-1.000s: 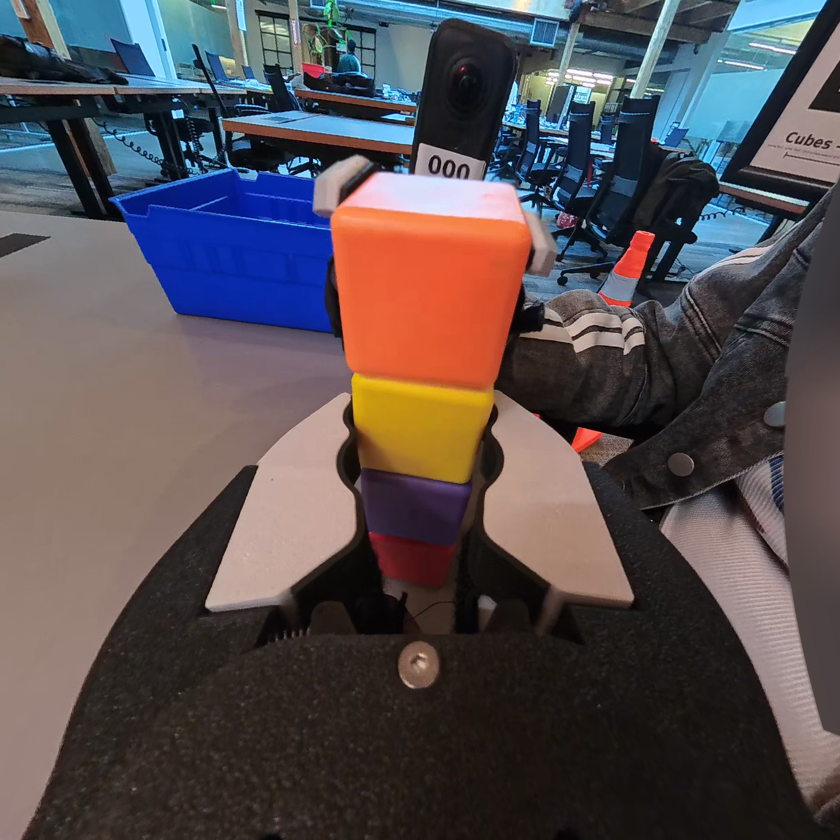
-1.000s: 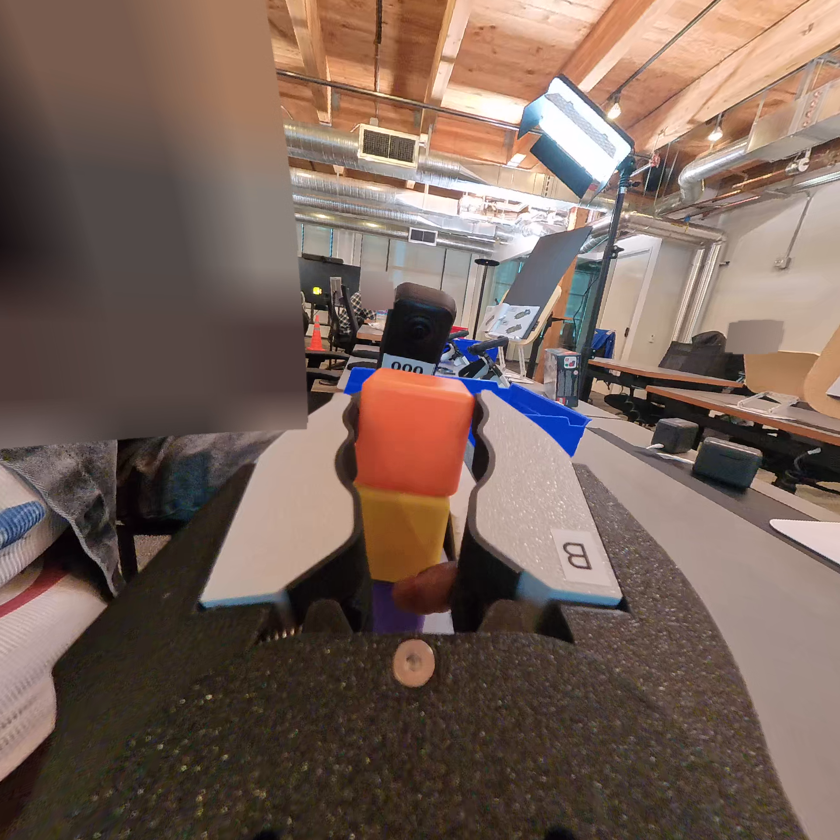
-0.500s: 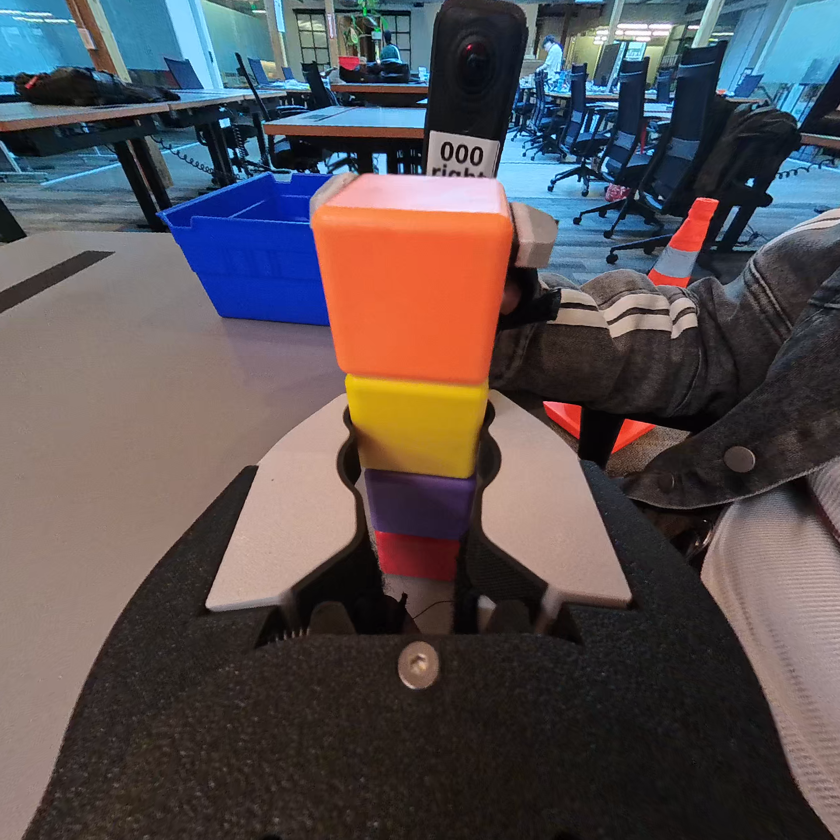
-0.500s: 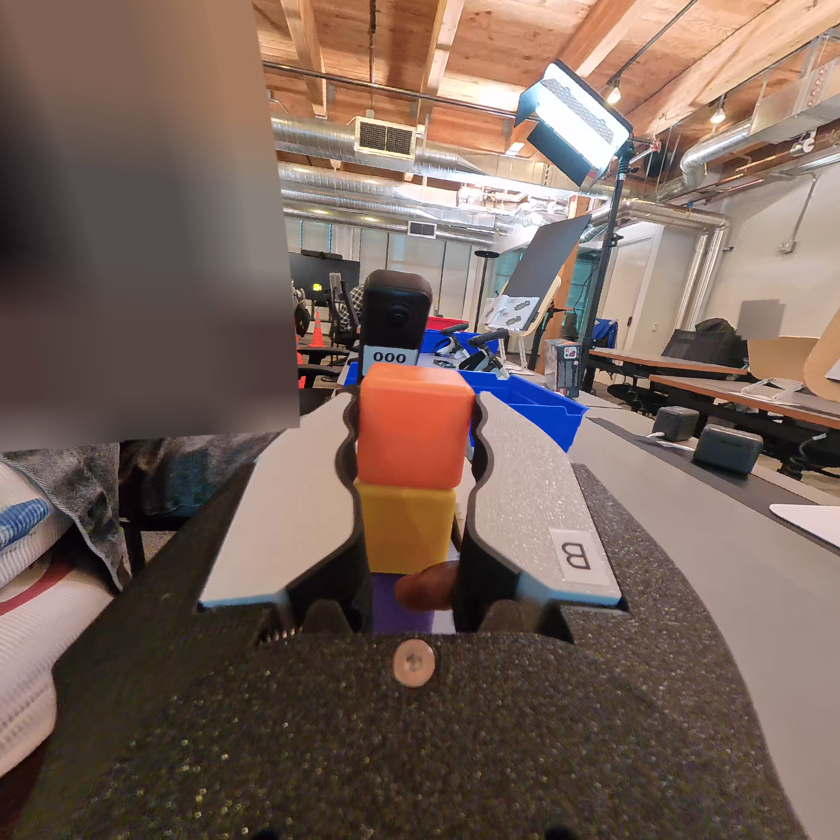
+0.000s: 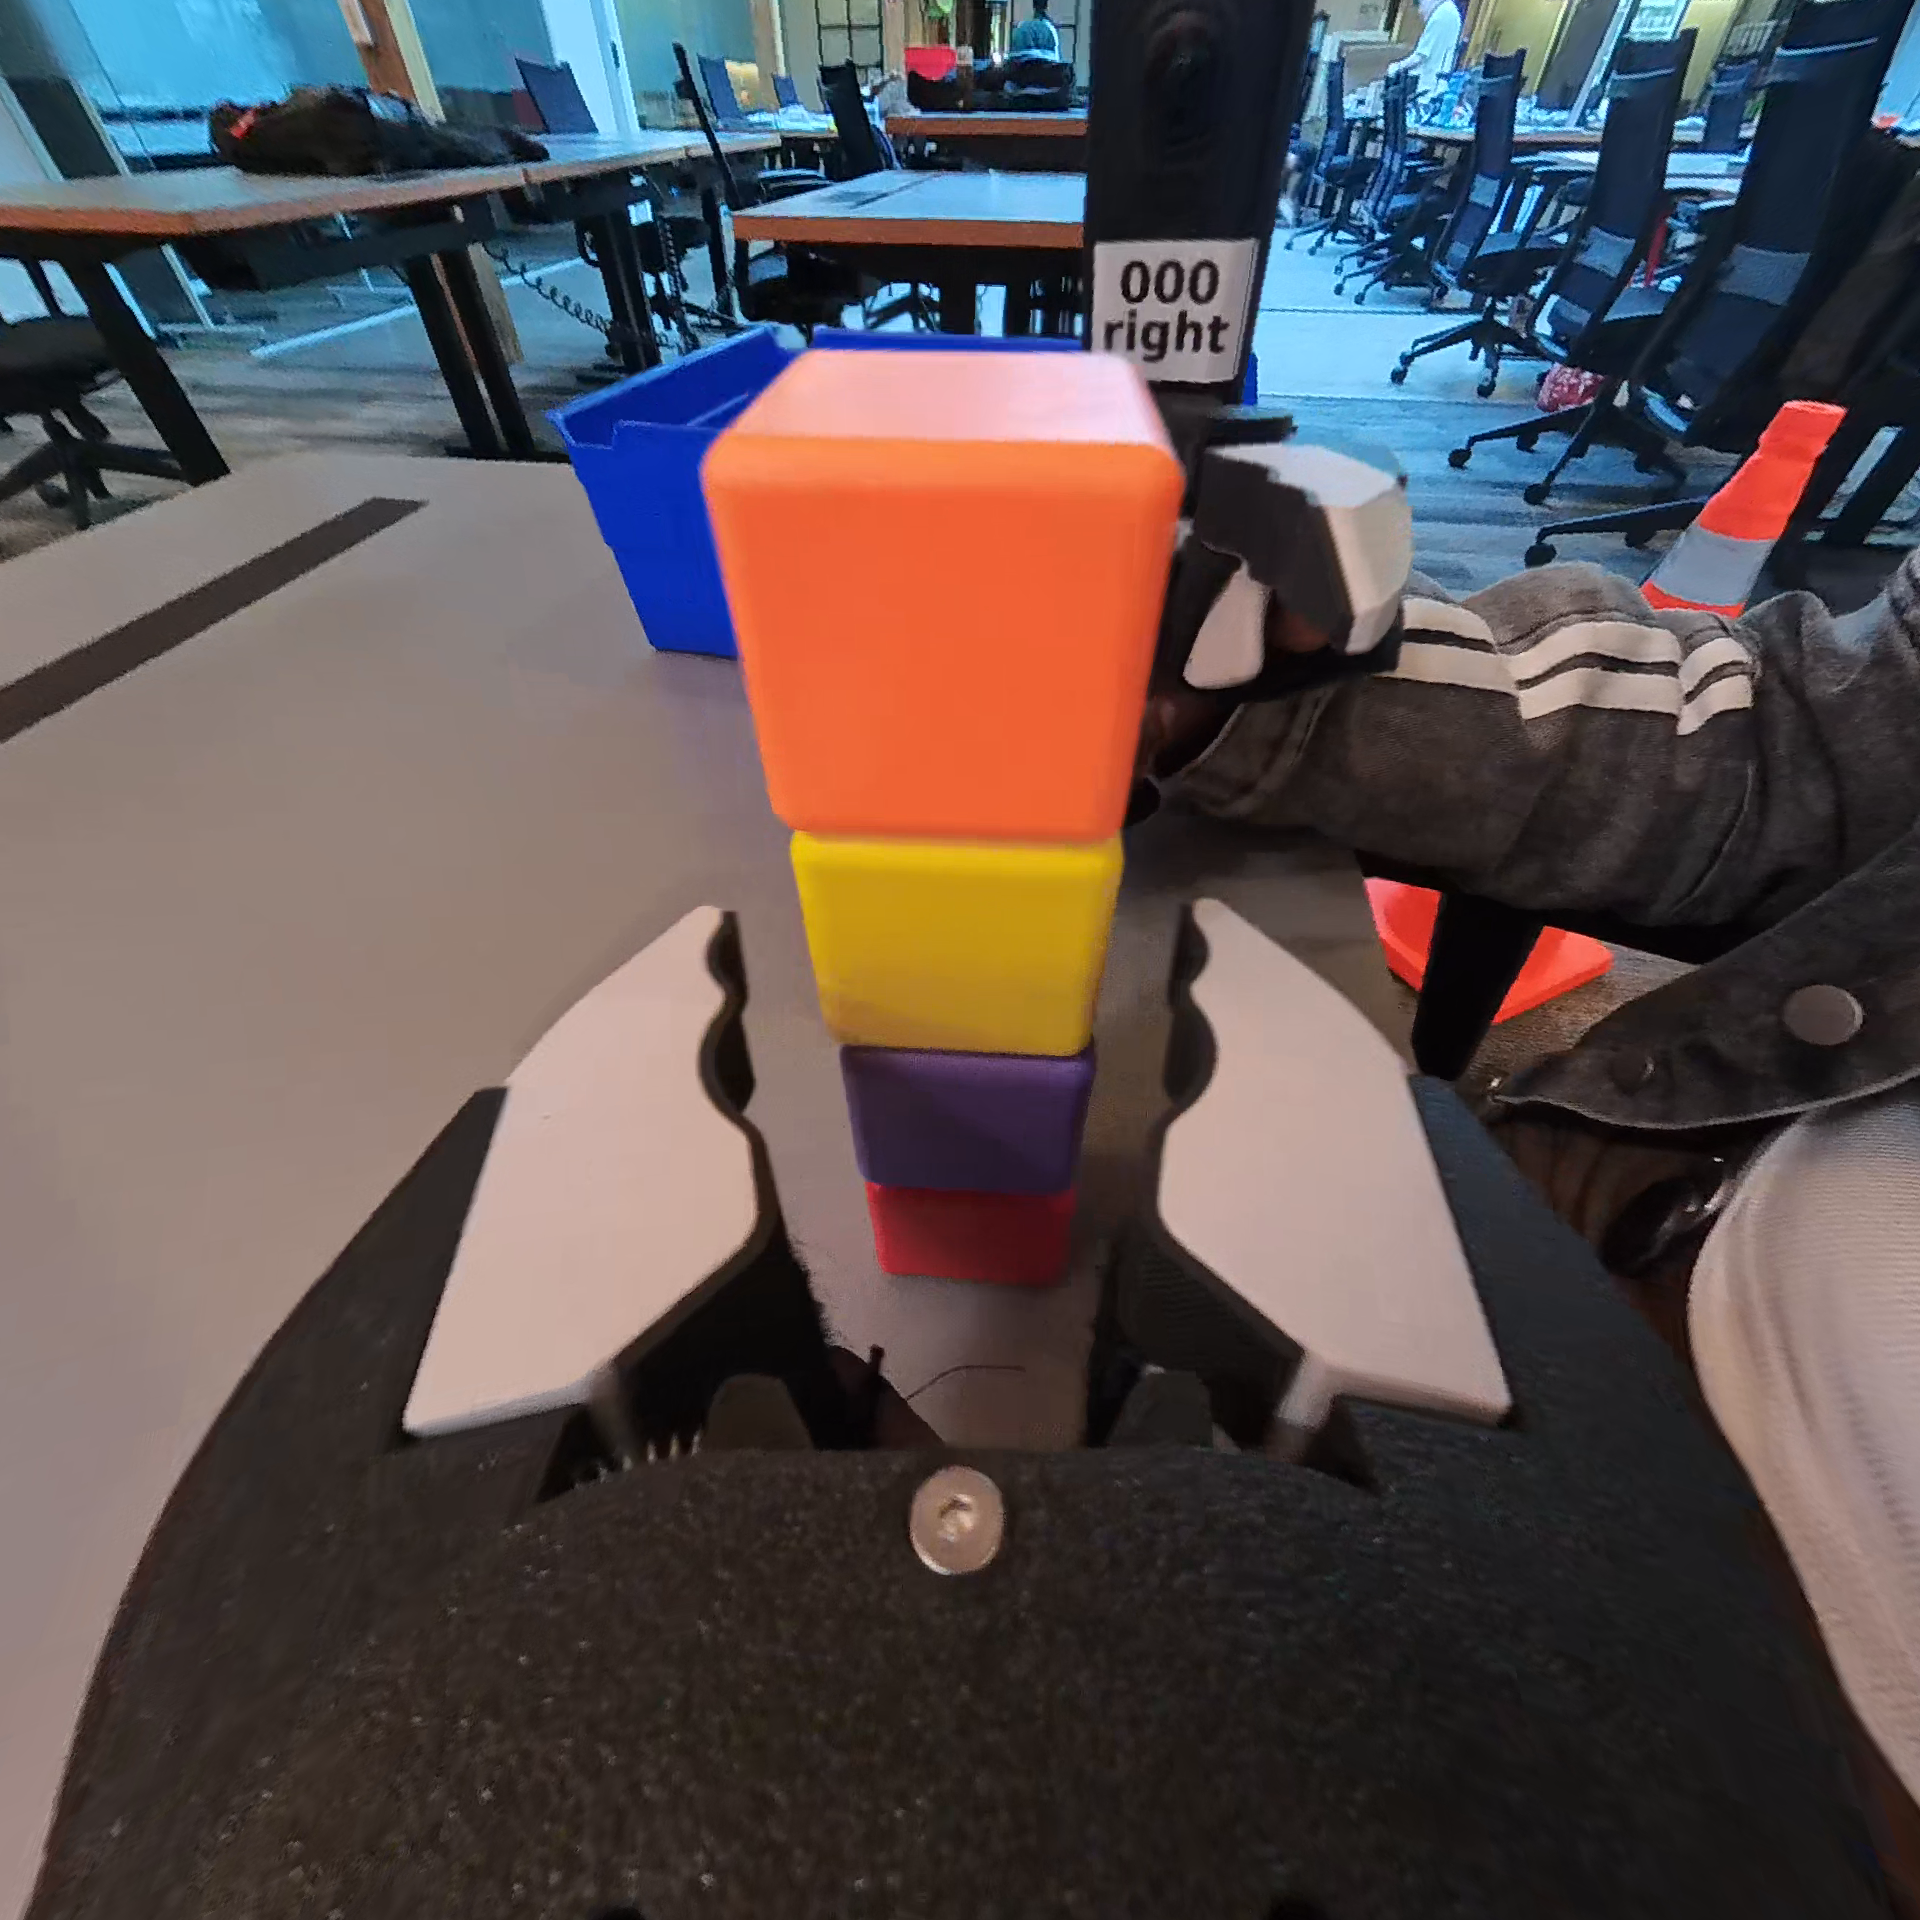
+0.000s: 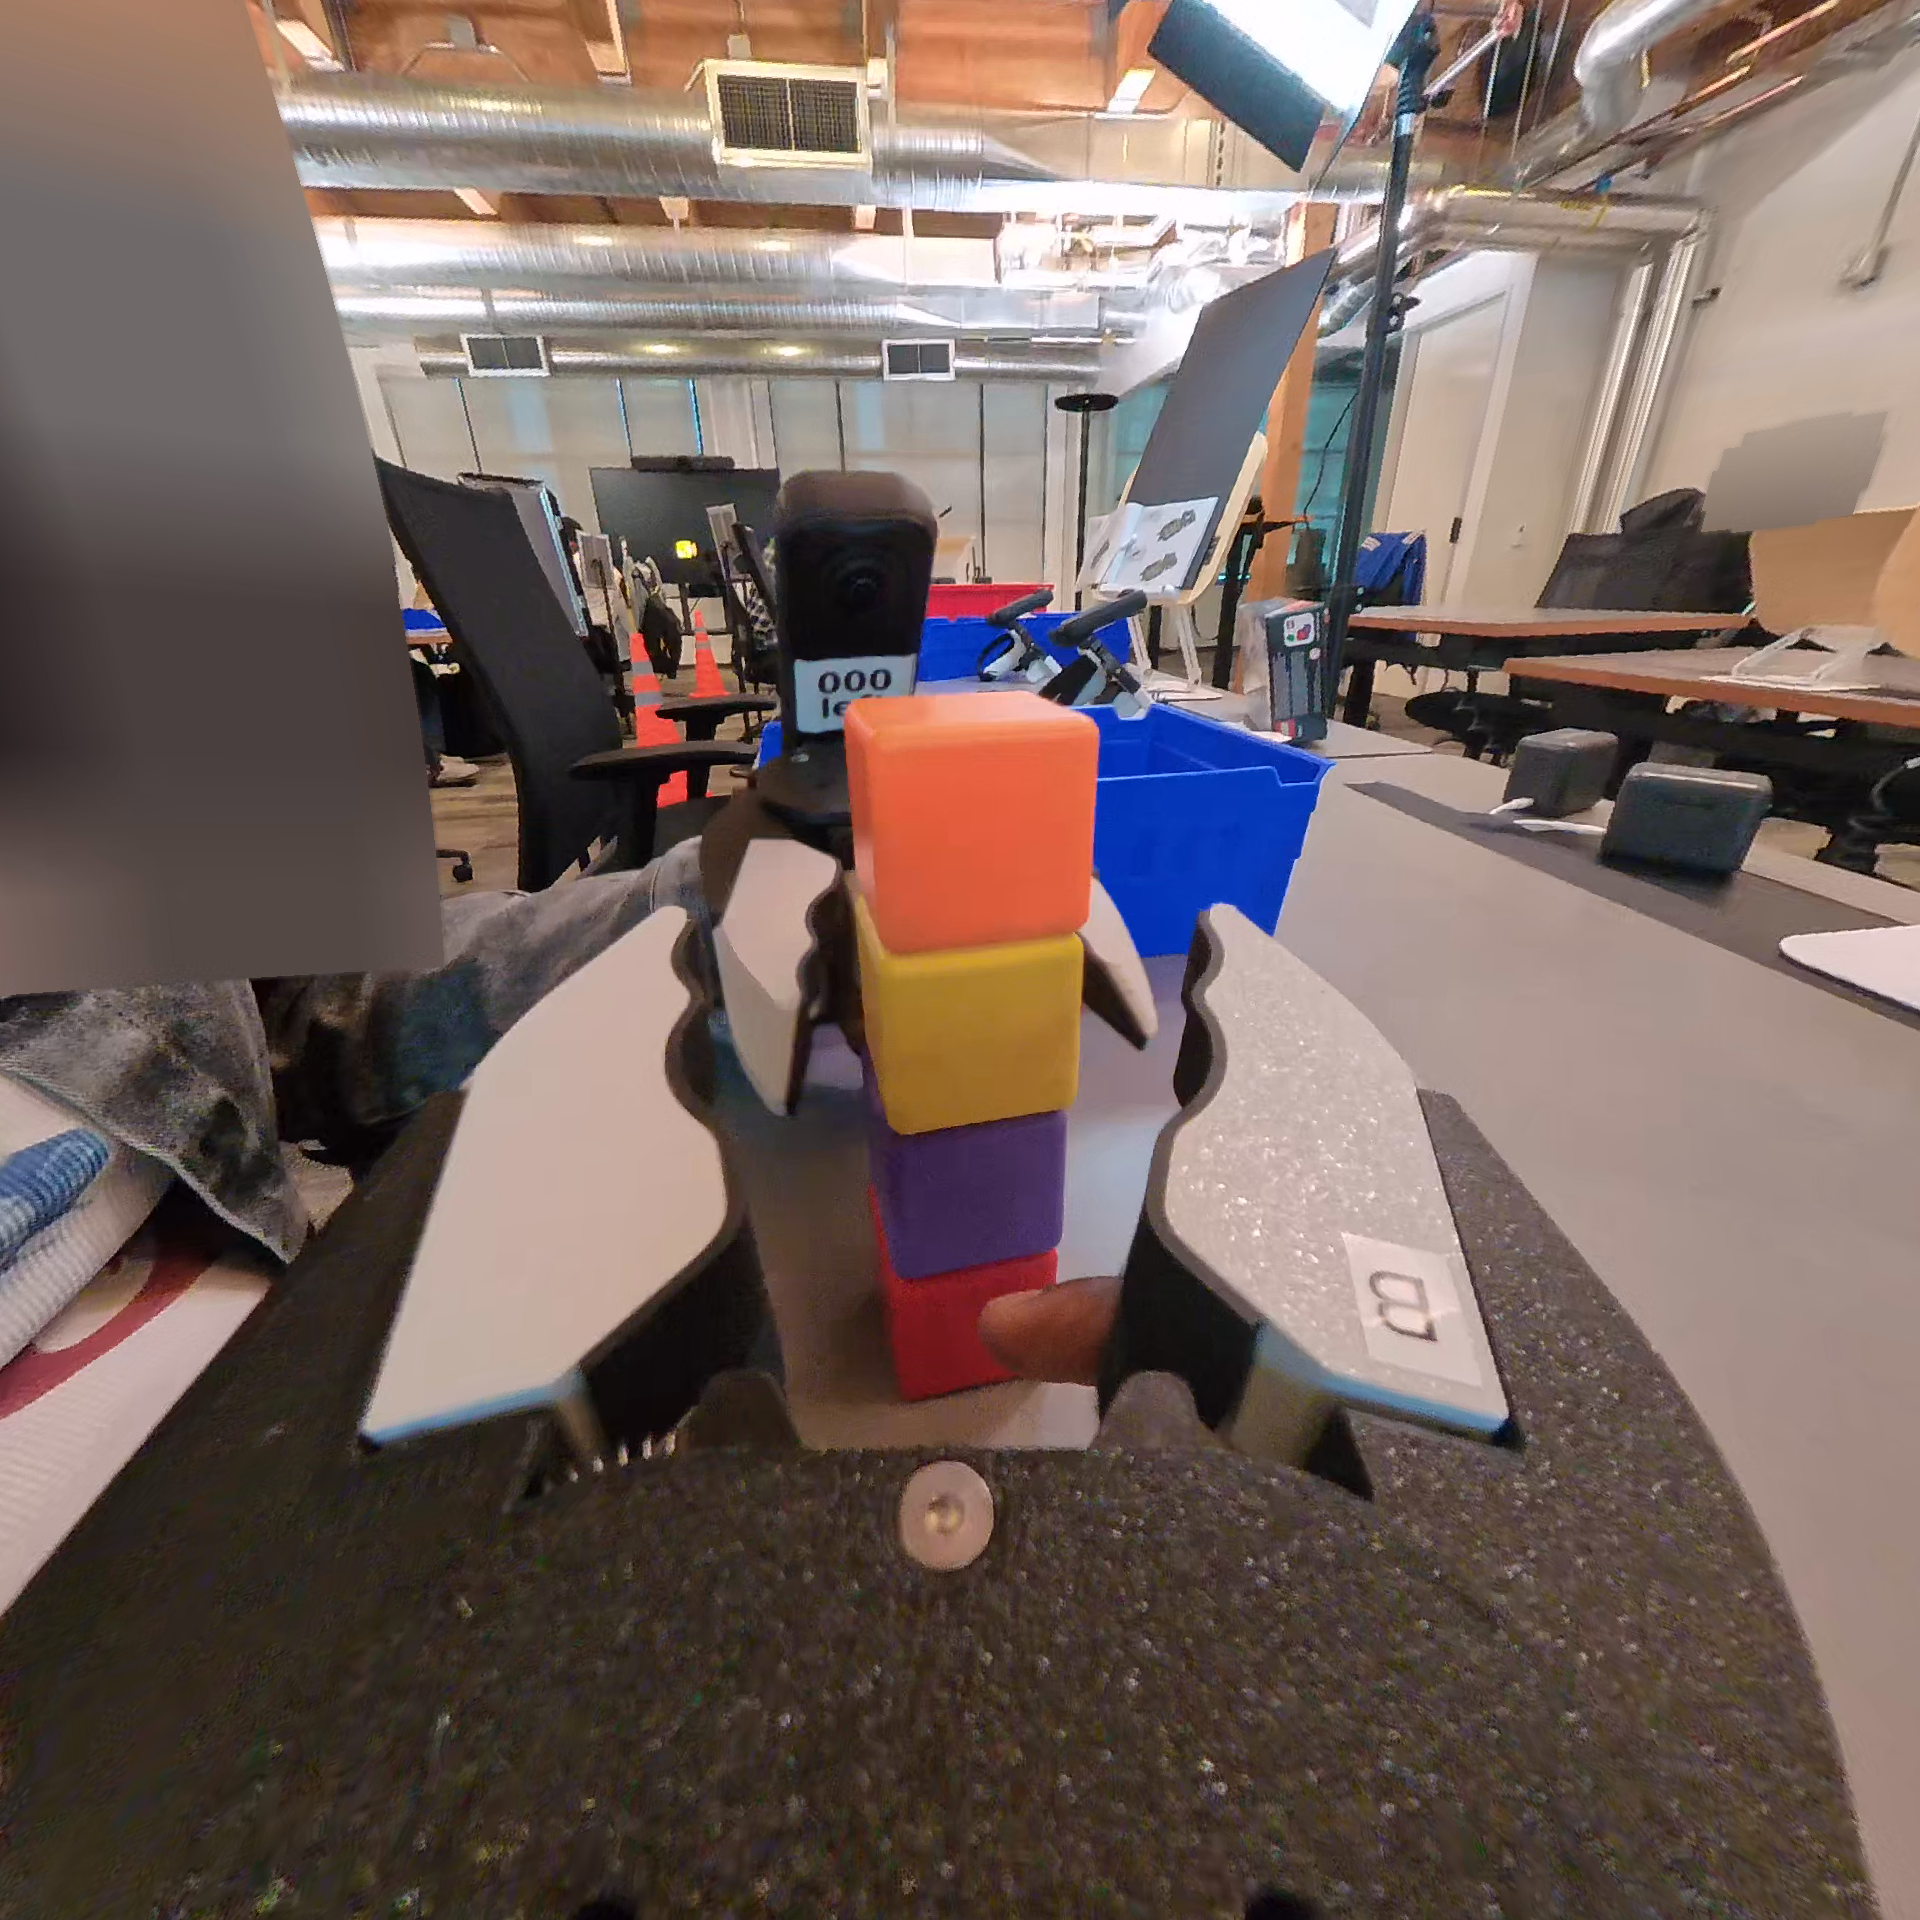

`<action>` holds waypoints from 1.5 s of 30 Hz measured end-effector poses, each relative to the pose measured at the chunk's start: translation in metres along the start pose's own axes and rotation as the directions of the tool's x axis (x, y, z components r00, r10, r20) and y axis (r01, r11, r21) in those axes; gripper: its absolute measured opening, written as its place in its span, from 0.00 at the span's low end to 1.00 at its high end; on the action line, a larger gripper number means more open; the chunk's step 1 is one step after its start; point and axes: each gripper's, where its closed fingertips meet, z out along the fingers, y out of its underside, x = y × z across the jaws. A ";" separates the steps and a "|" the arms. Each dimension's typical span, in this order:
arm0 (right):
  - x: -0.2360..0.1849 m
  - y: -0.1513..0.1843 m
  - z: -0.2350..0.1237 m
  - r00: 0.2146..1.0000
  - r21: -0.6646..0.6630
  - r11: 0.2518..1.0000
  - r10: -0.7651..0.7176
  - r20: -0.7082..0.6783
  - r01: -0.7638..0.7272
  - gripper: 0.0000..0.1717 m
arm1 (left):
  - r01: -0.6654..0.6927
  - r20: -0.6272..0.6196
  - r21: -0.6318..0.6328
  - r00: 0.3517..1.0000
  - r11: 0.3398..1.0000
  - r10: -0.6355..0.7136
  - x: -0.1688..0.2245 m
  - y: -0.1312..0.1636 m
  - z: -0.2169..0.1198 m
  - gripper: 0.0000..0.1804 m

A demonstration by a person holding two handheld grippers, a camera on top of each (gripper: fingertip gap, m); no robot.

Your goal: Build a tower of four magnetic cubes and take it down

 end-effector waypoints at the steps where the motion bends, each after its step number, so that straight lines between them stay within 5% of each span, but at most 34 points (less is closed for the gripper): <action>1: 0.000 0.001 0.000 1.000 -0.008 1.000 0.000 0.002 0.000 0.51 | 0.013 -0.009 -0.007 1.000 1.000 -0.013 0.001 0.000 -0.001 0.46; 10: -0.005 0.049 -0.005 0.999 -0.330 0.944 -0.011 0.049 0.027 0.59 | 0.018 -0.045 -0.358 0.998 0.933 -0.036 0.011 0.046 -0.014 0.58; 18: -0.010 0.098 -0.010 0.997 -0.587 0.807 -0.012 0.076 0.054 0.63 | 0.033 -0.002 -0.465 0.999 0.885 -0.038 0.007 0.066 -0.014 0.58; 26: -0.008 0.039 -0.001 0.999 -0.288 0.957 -0.020 0.045 0.032 0.59 | 0.051 -0.023 -0.083 0.998 0.995 -0.053 0.008 -0.002 -0.012 0.57; 34: -0.008 -0.013 0.000 0.999 -0.021 0.999 -0.043 -0.015 0.042 0.55 | 0.128 -0.060 0.289 0.992 0.949 -0.116 0.006 -0.061 -0.038 0.59; 41: -0.004 -0.023 0.010 0.998 0.073 0.997 -0.003 -0.068 0.008 0.50 | 0.153 -0.102 0.140 0.985 0.978 -0.139 0.007 -0.024 -0.014 0.58; 43: -0.005 -0.022 0.013 0.998 0.080 0.997 0.026 -0.054 -0.022 0.49 | 0.156 -0.125 0.119 0.982 0.981 -0.141 0.012 -0.017 -0.002 0.50; 45: -0.005 -0.019 0.014 0.998 0.063 0.998 0.021 -0.056 -0.018 0.48 | 0.125 -0.086 0.103 0.989 0.987 -0.117 0.011 -0.011 0.006 0.29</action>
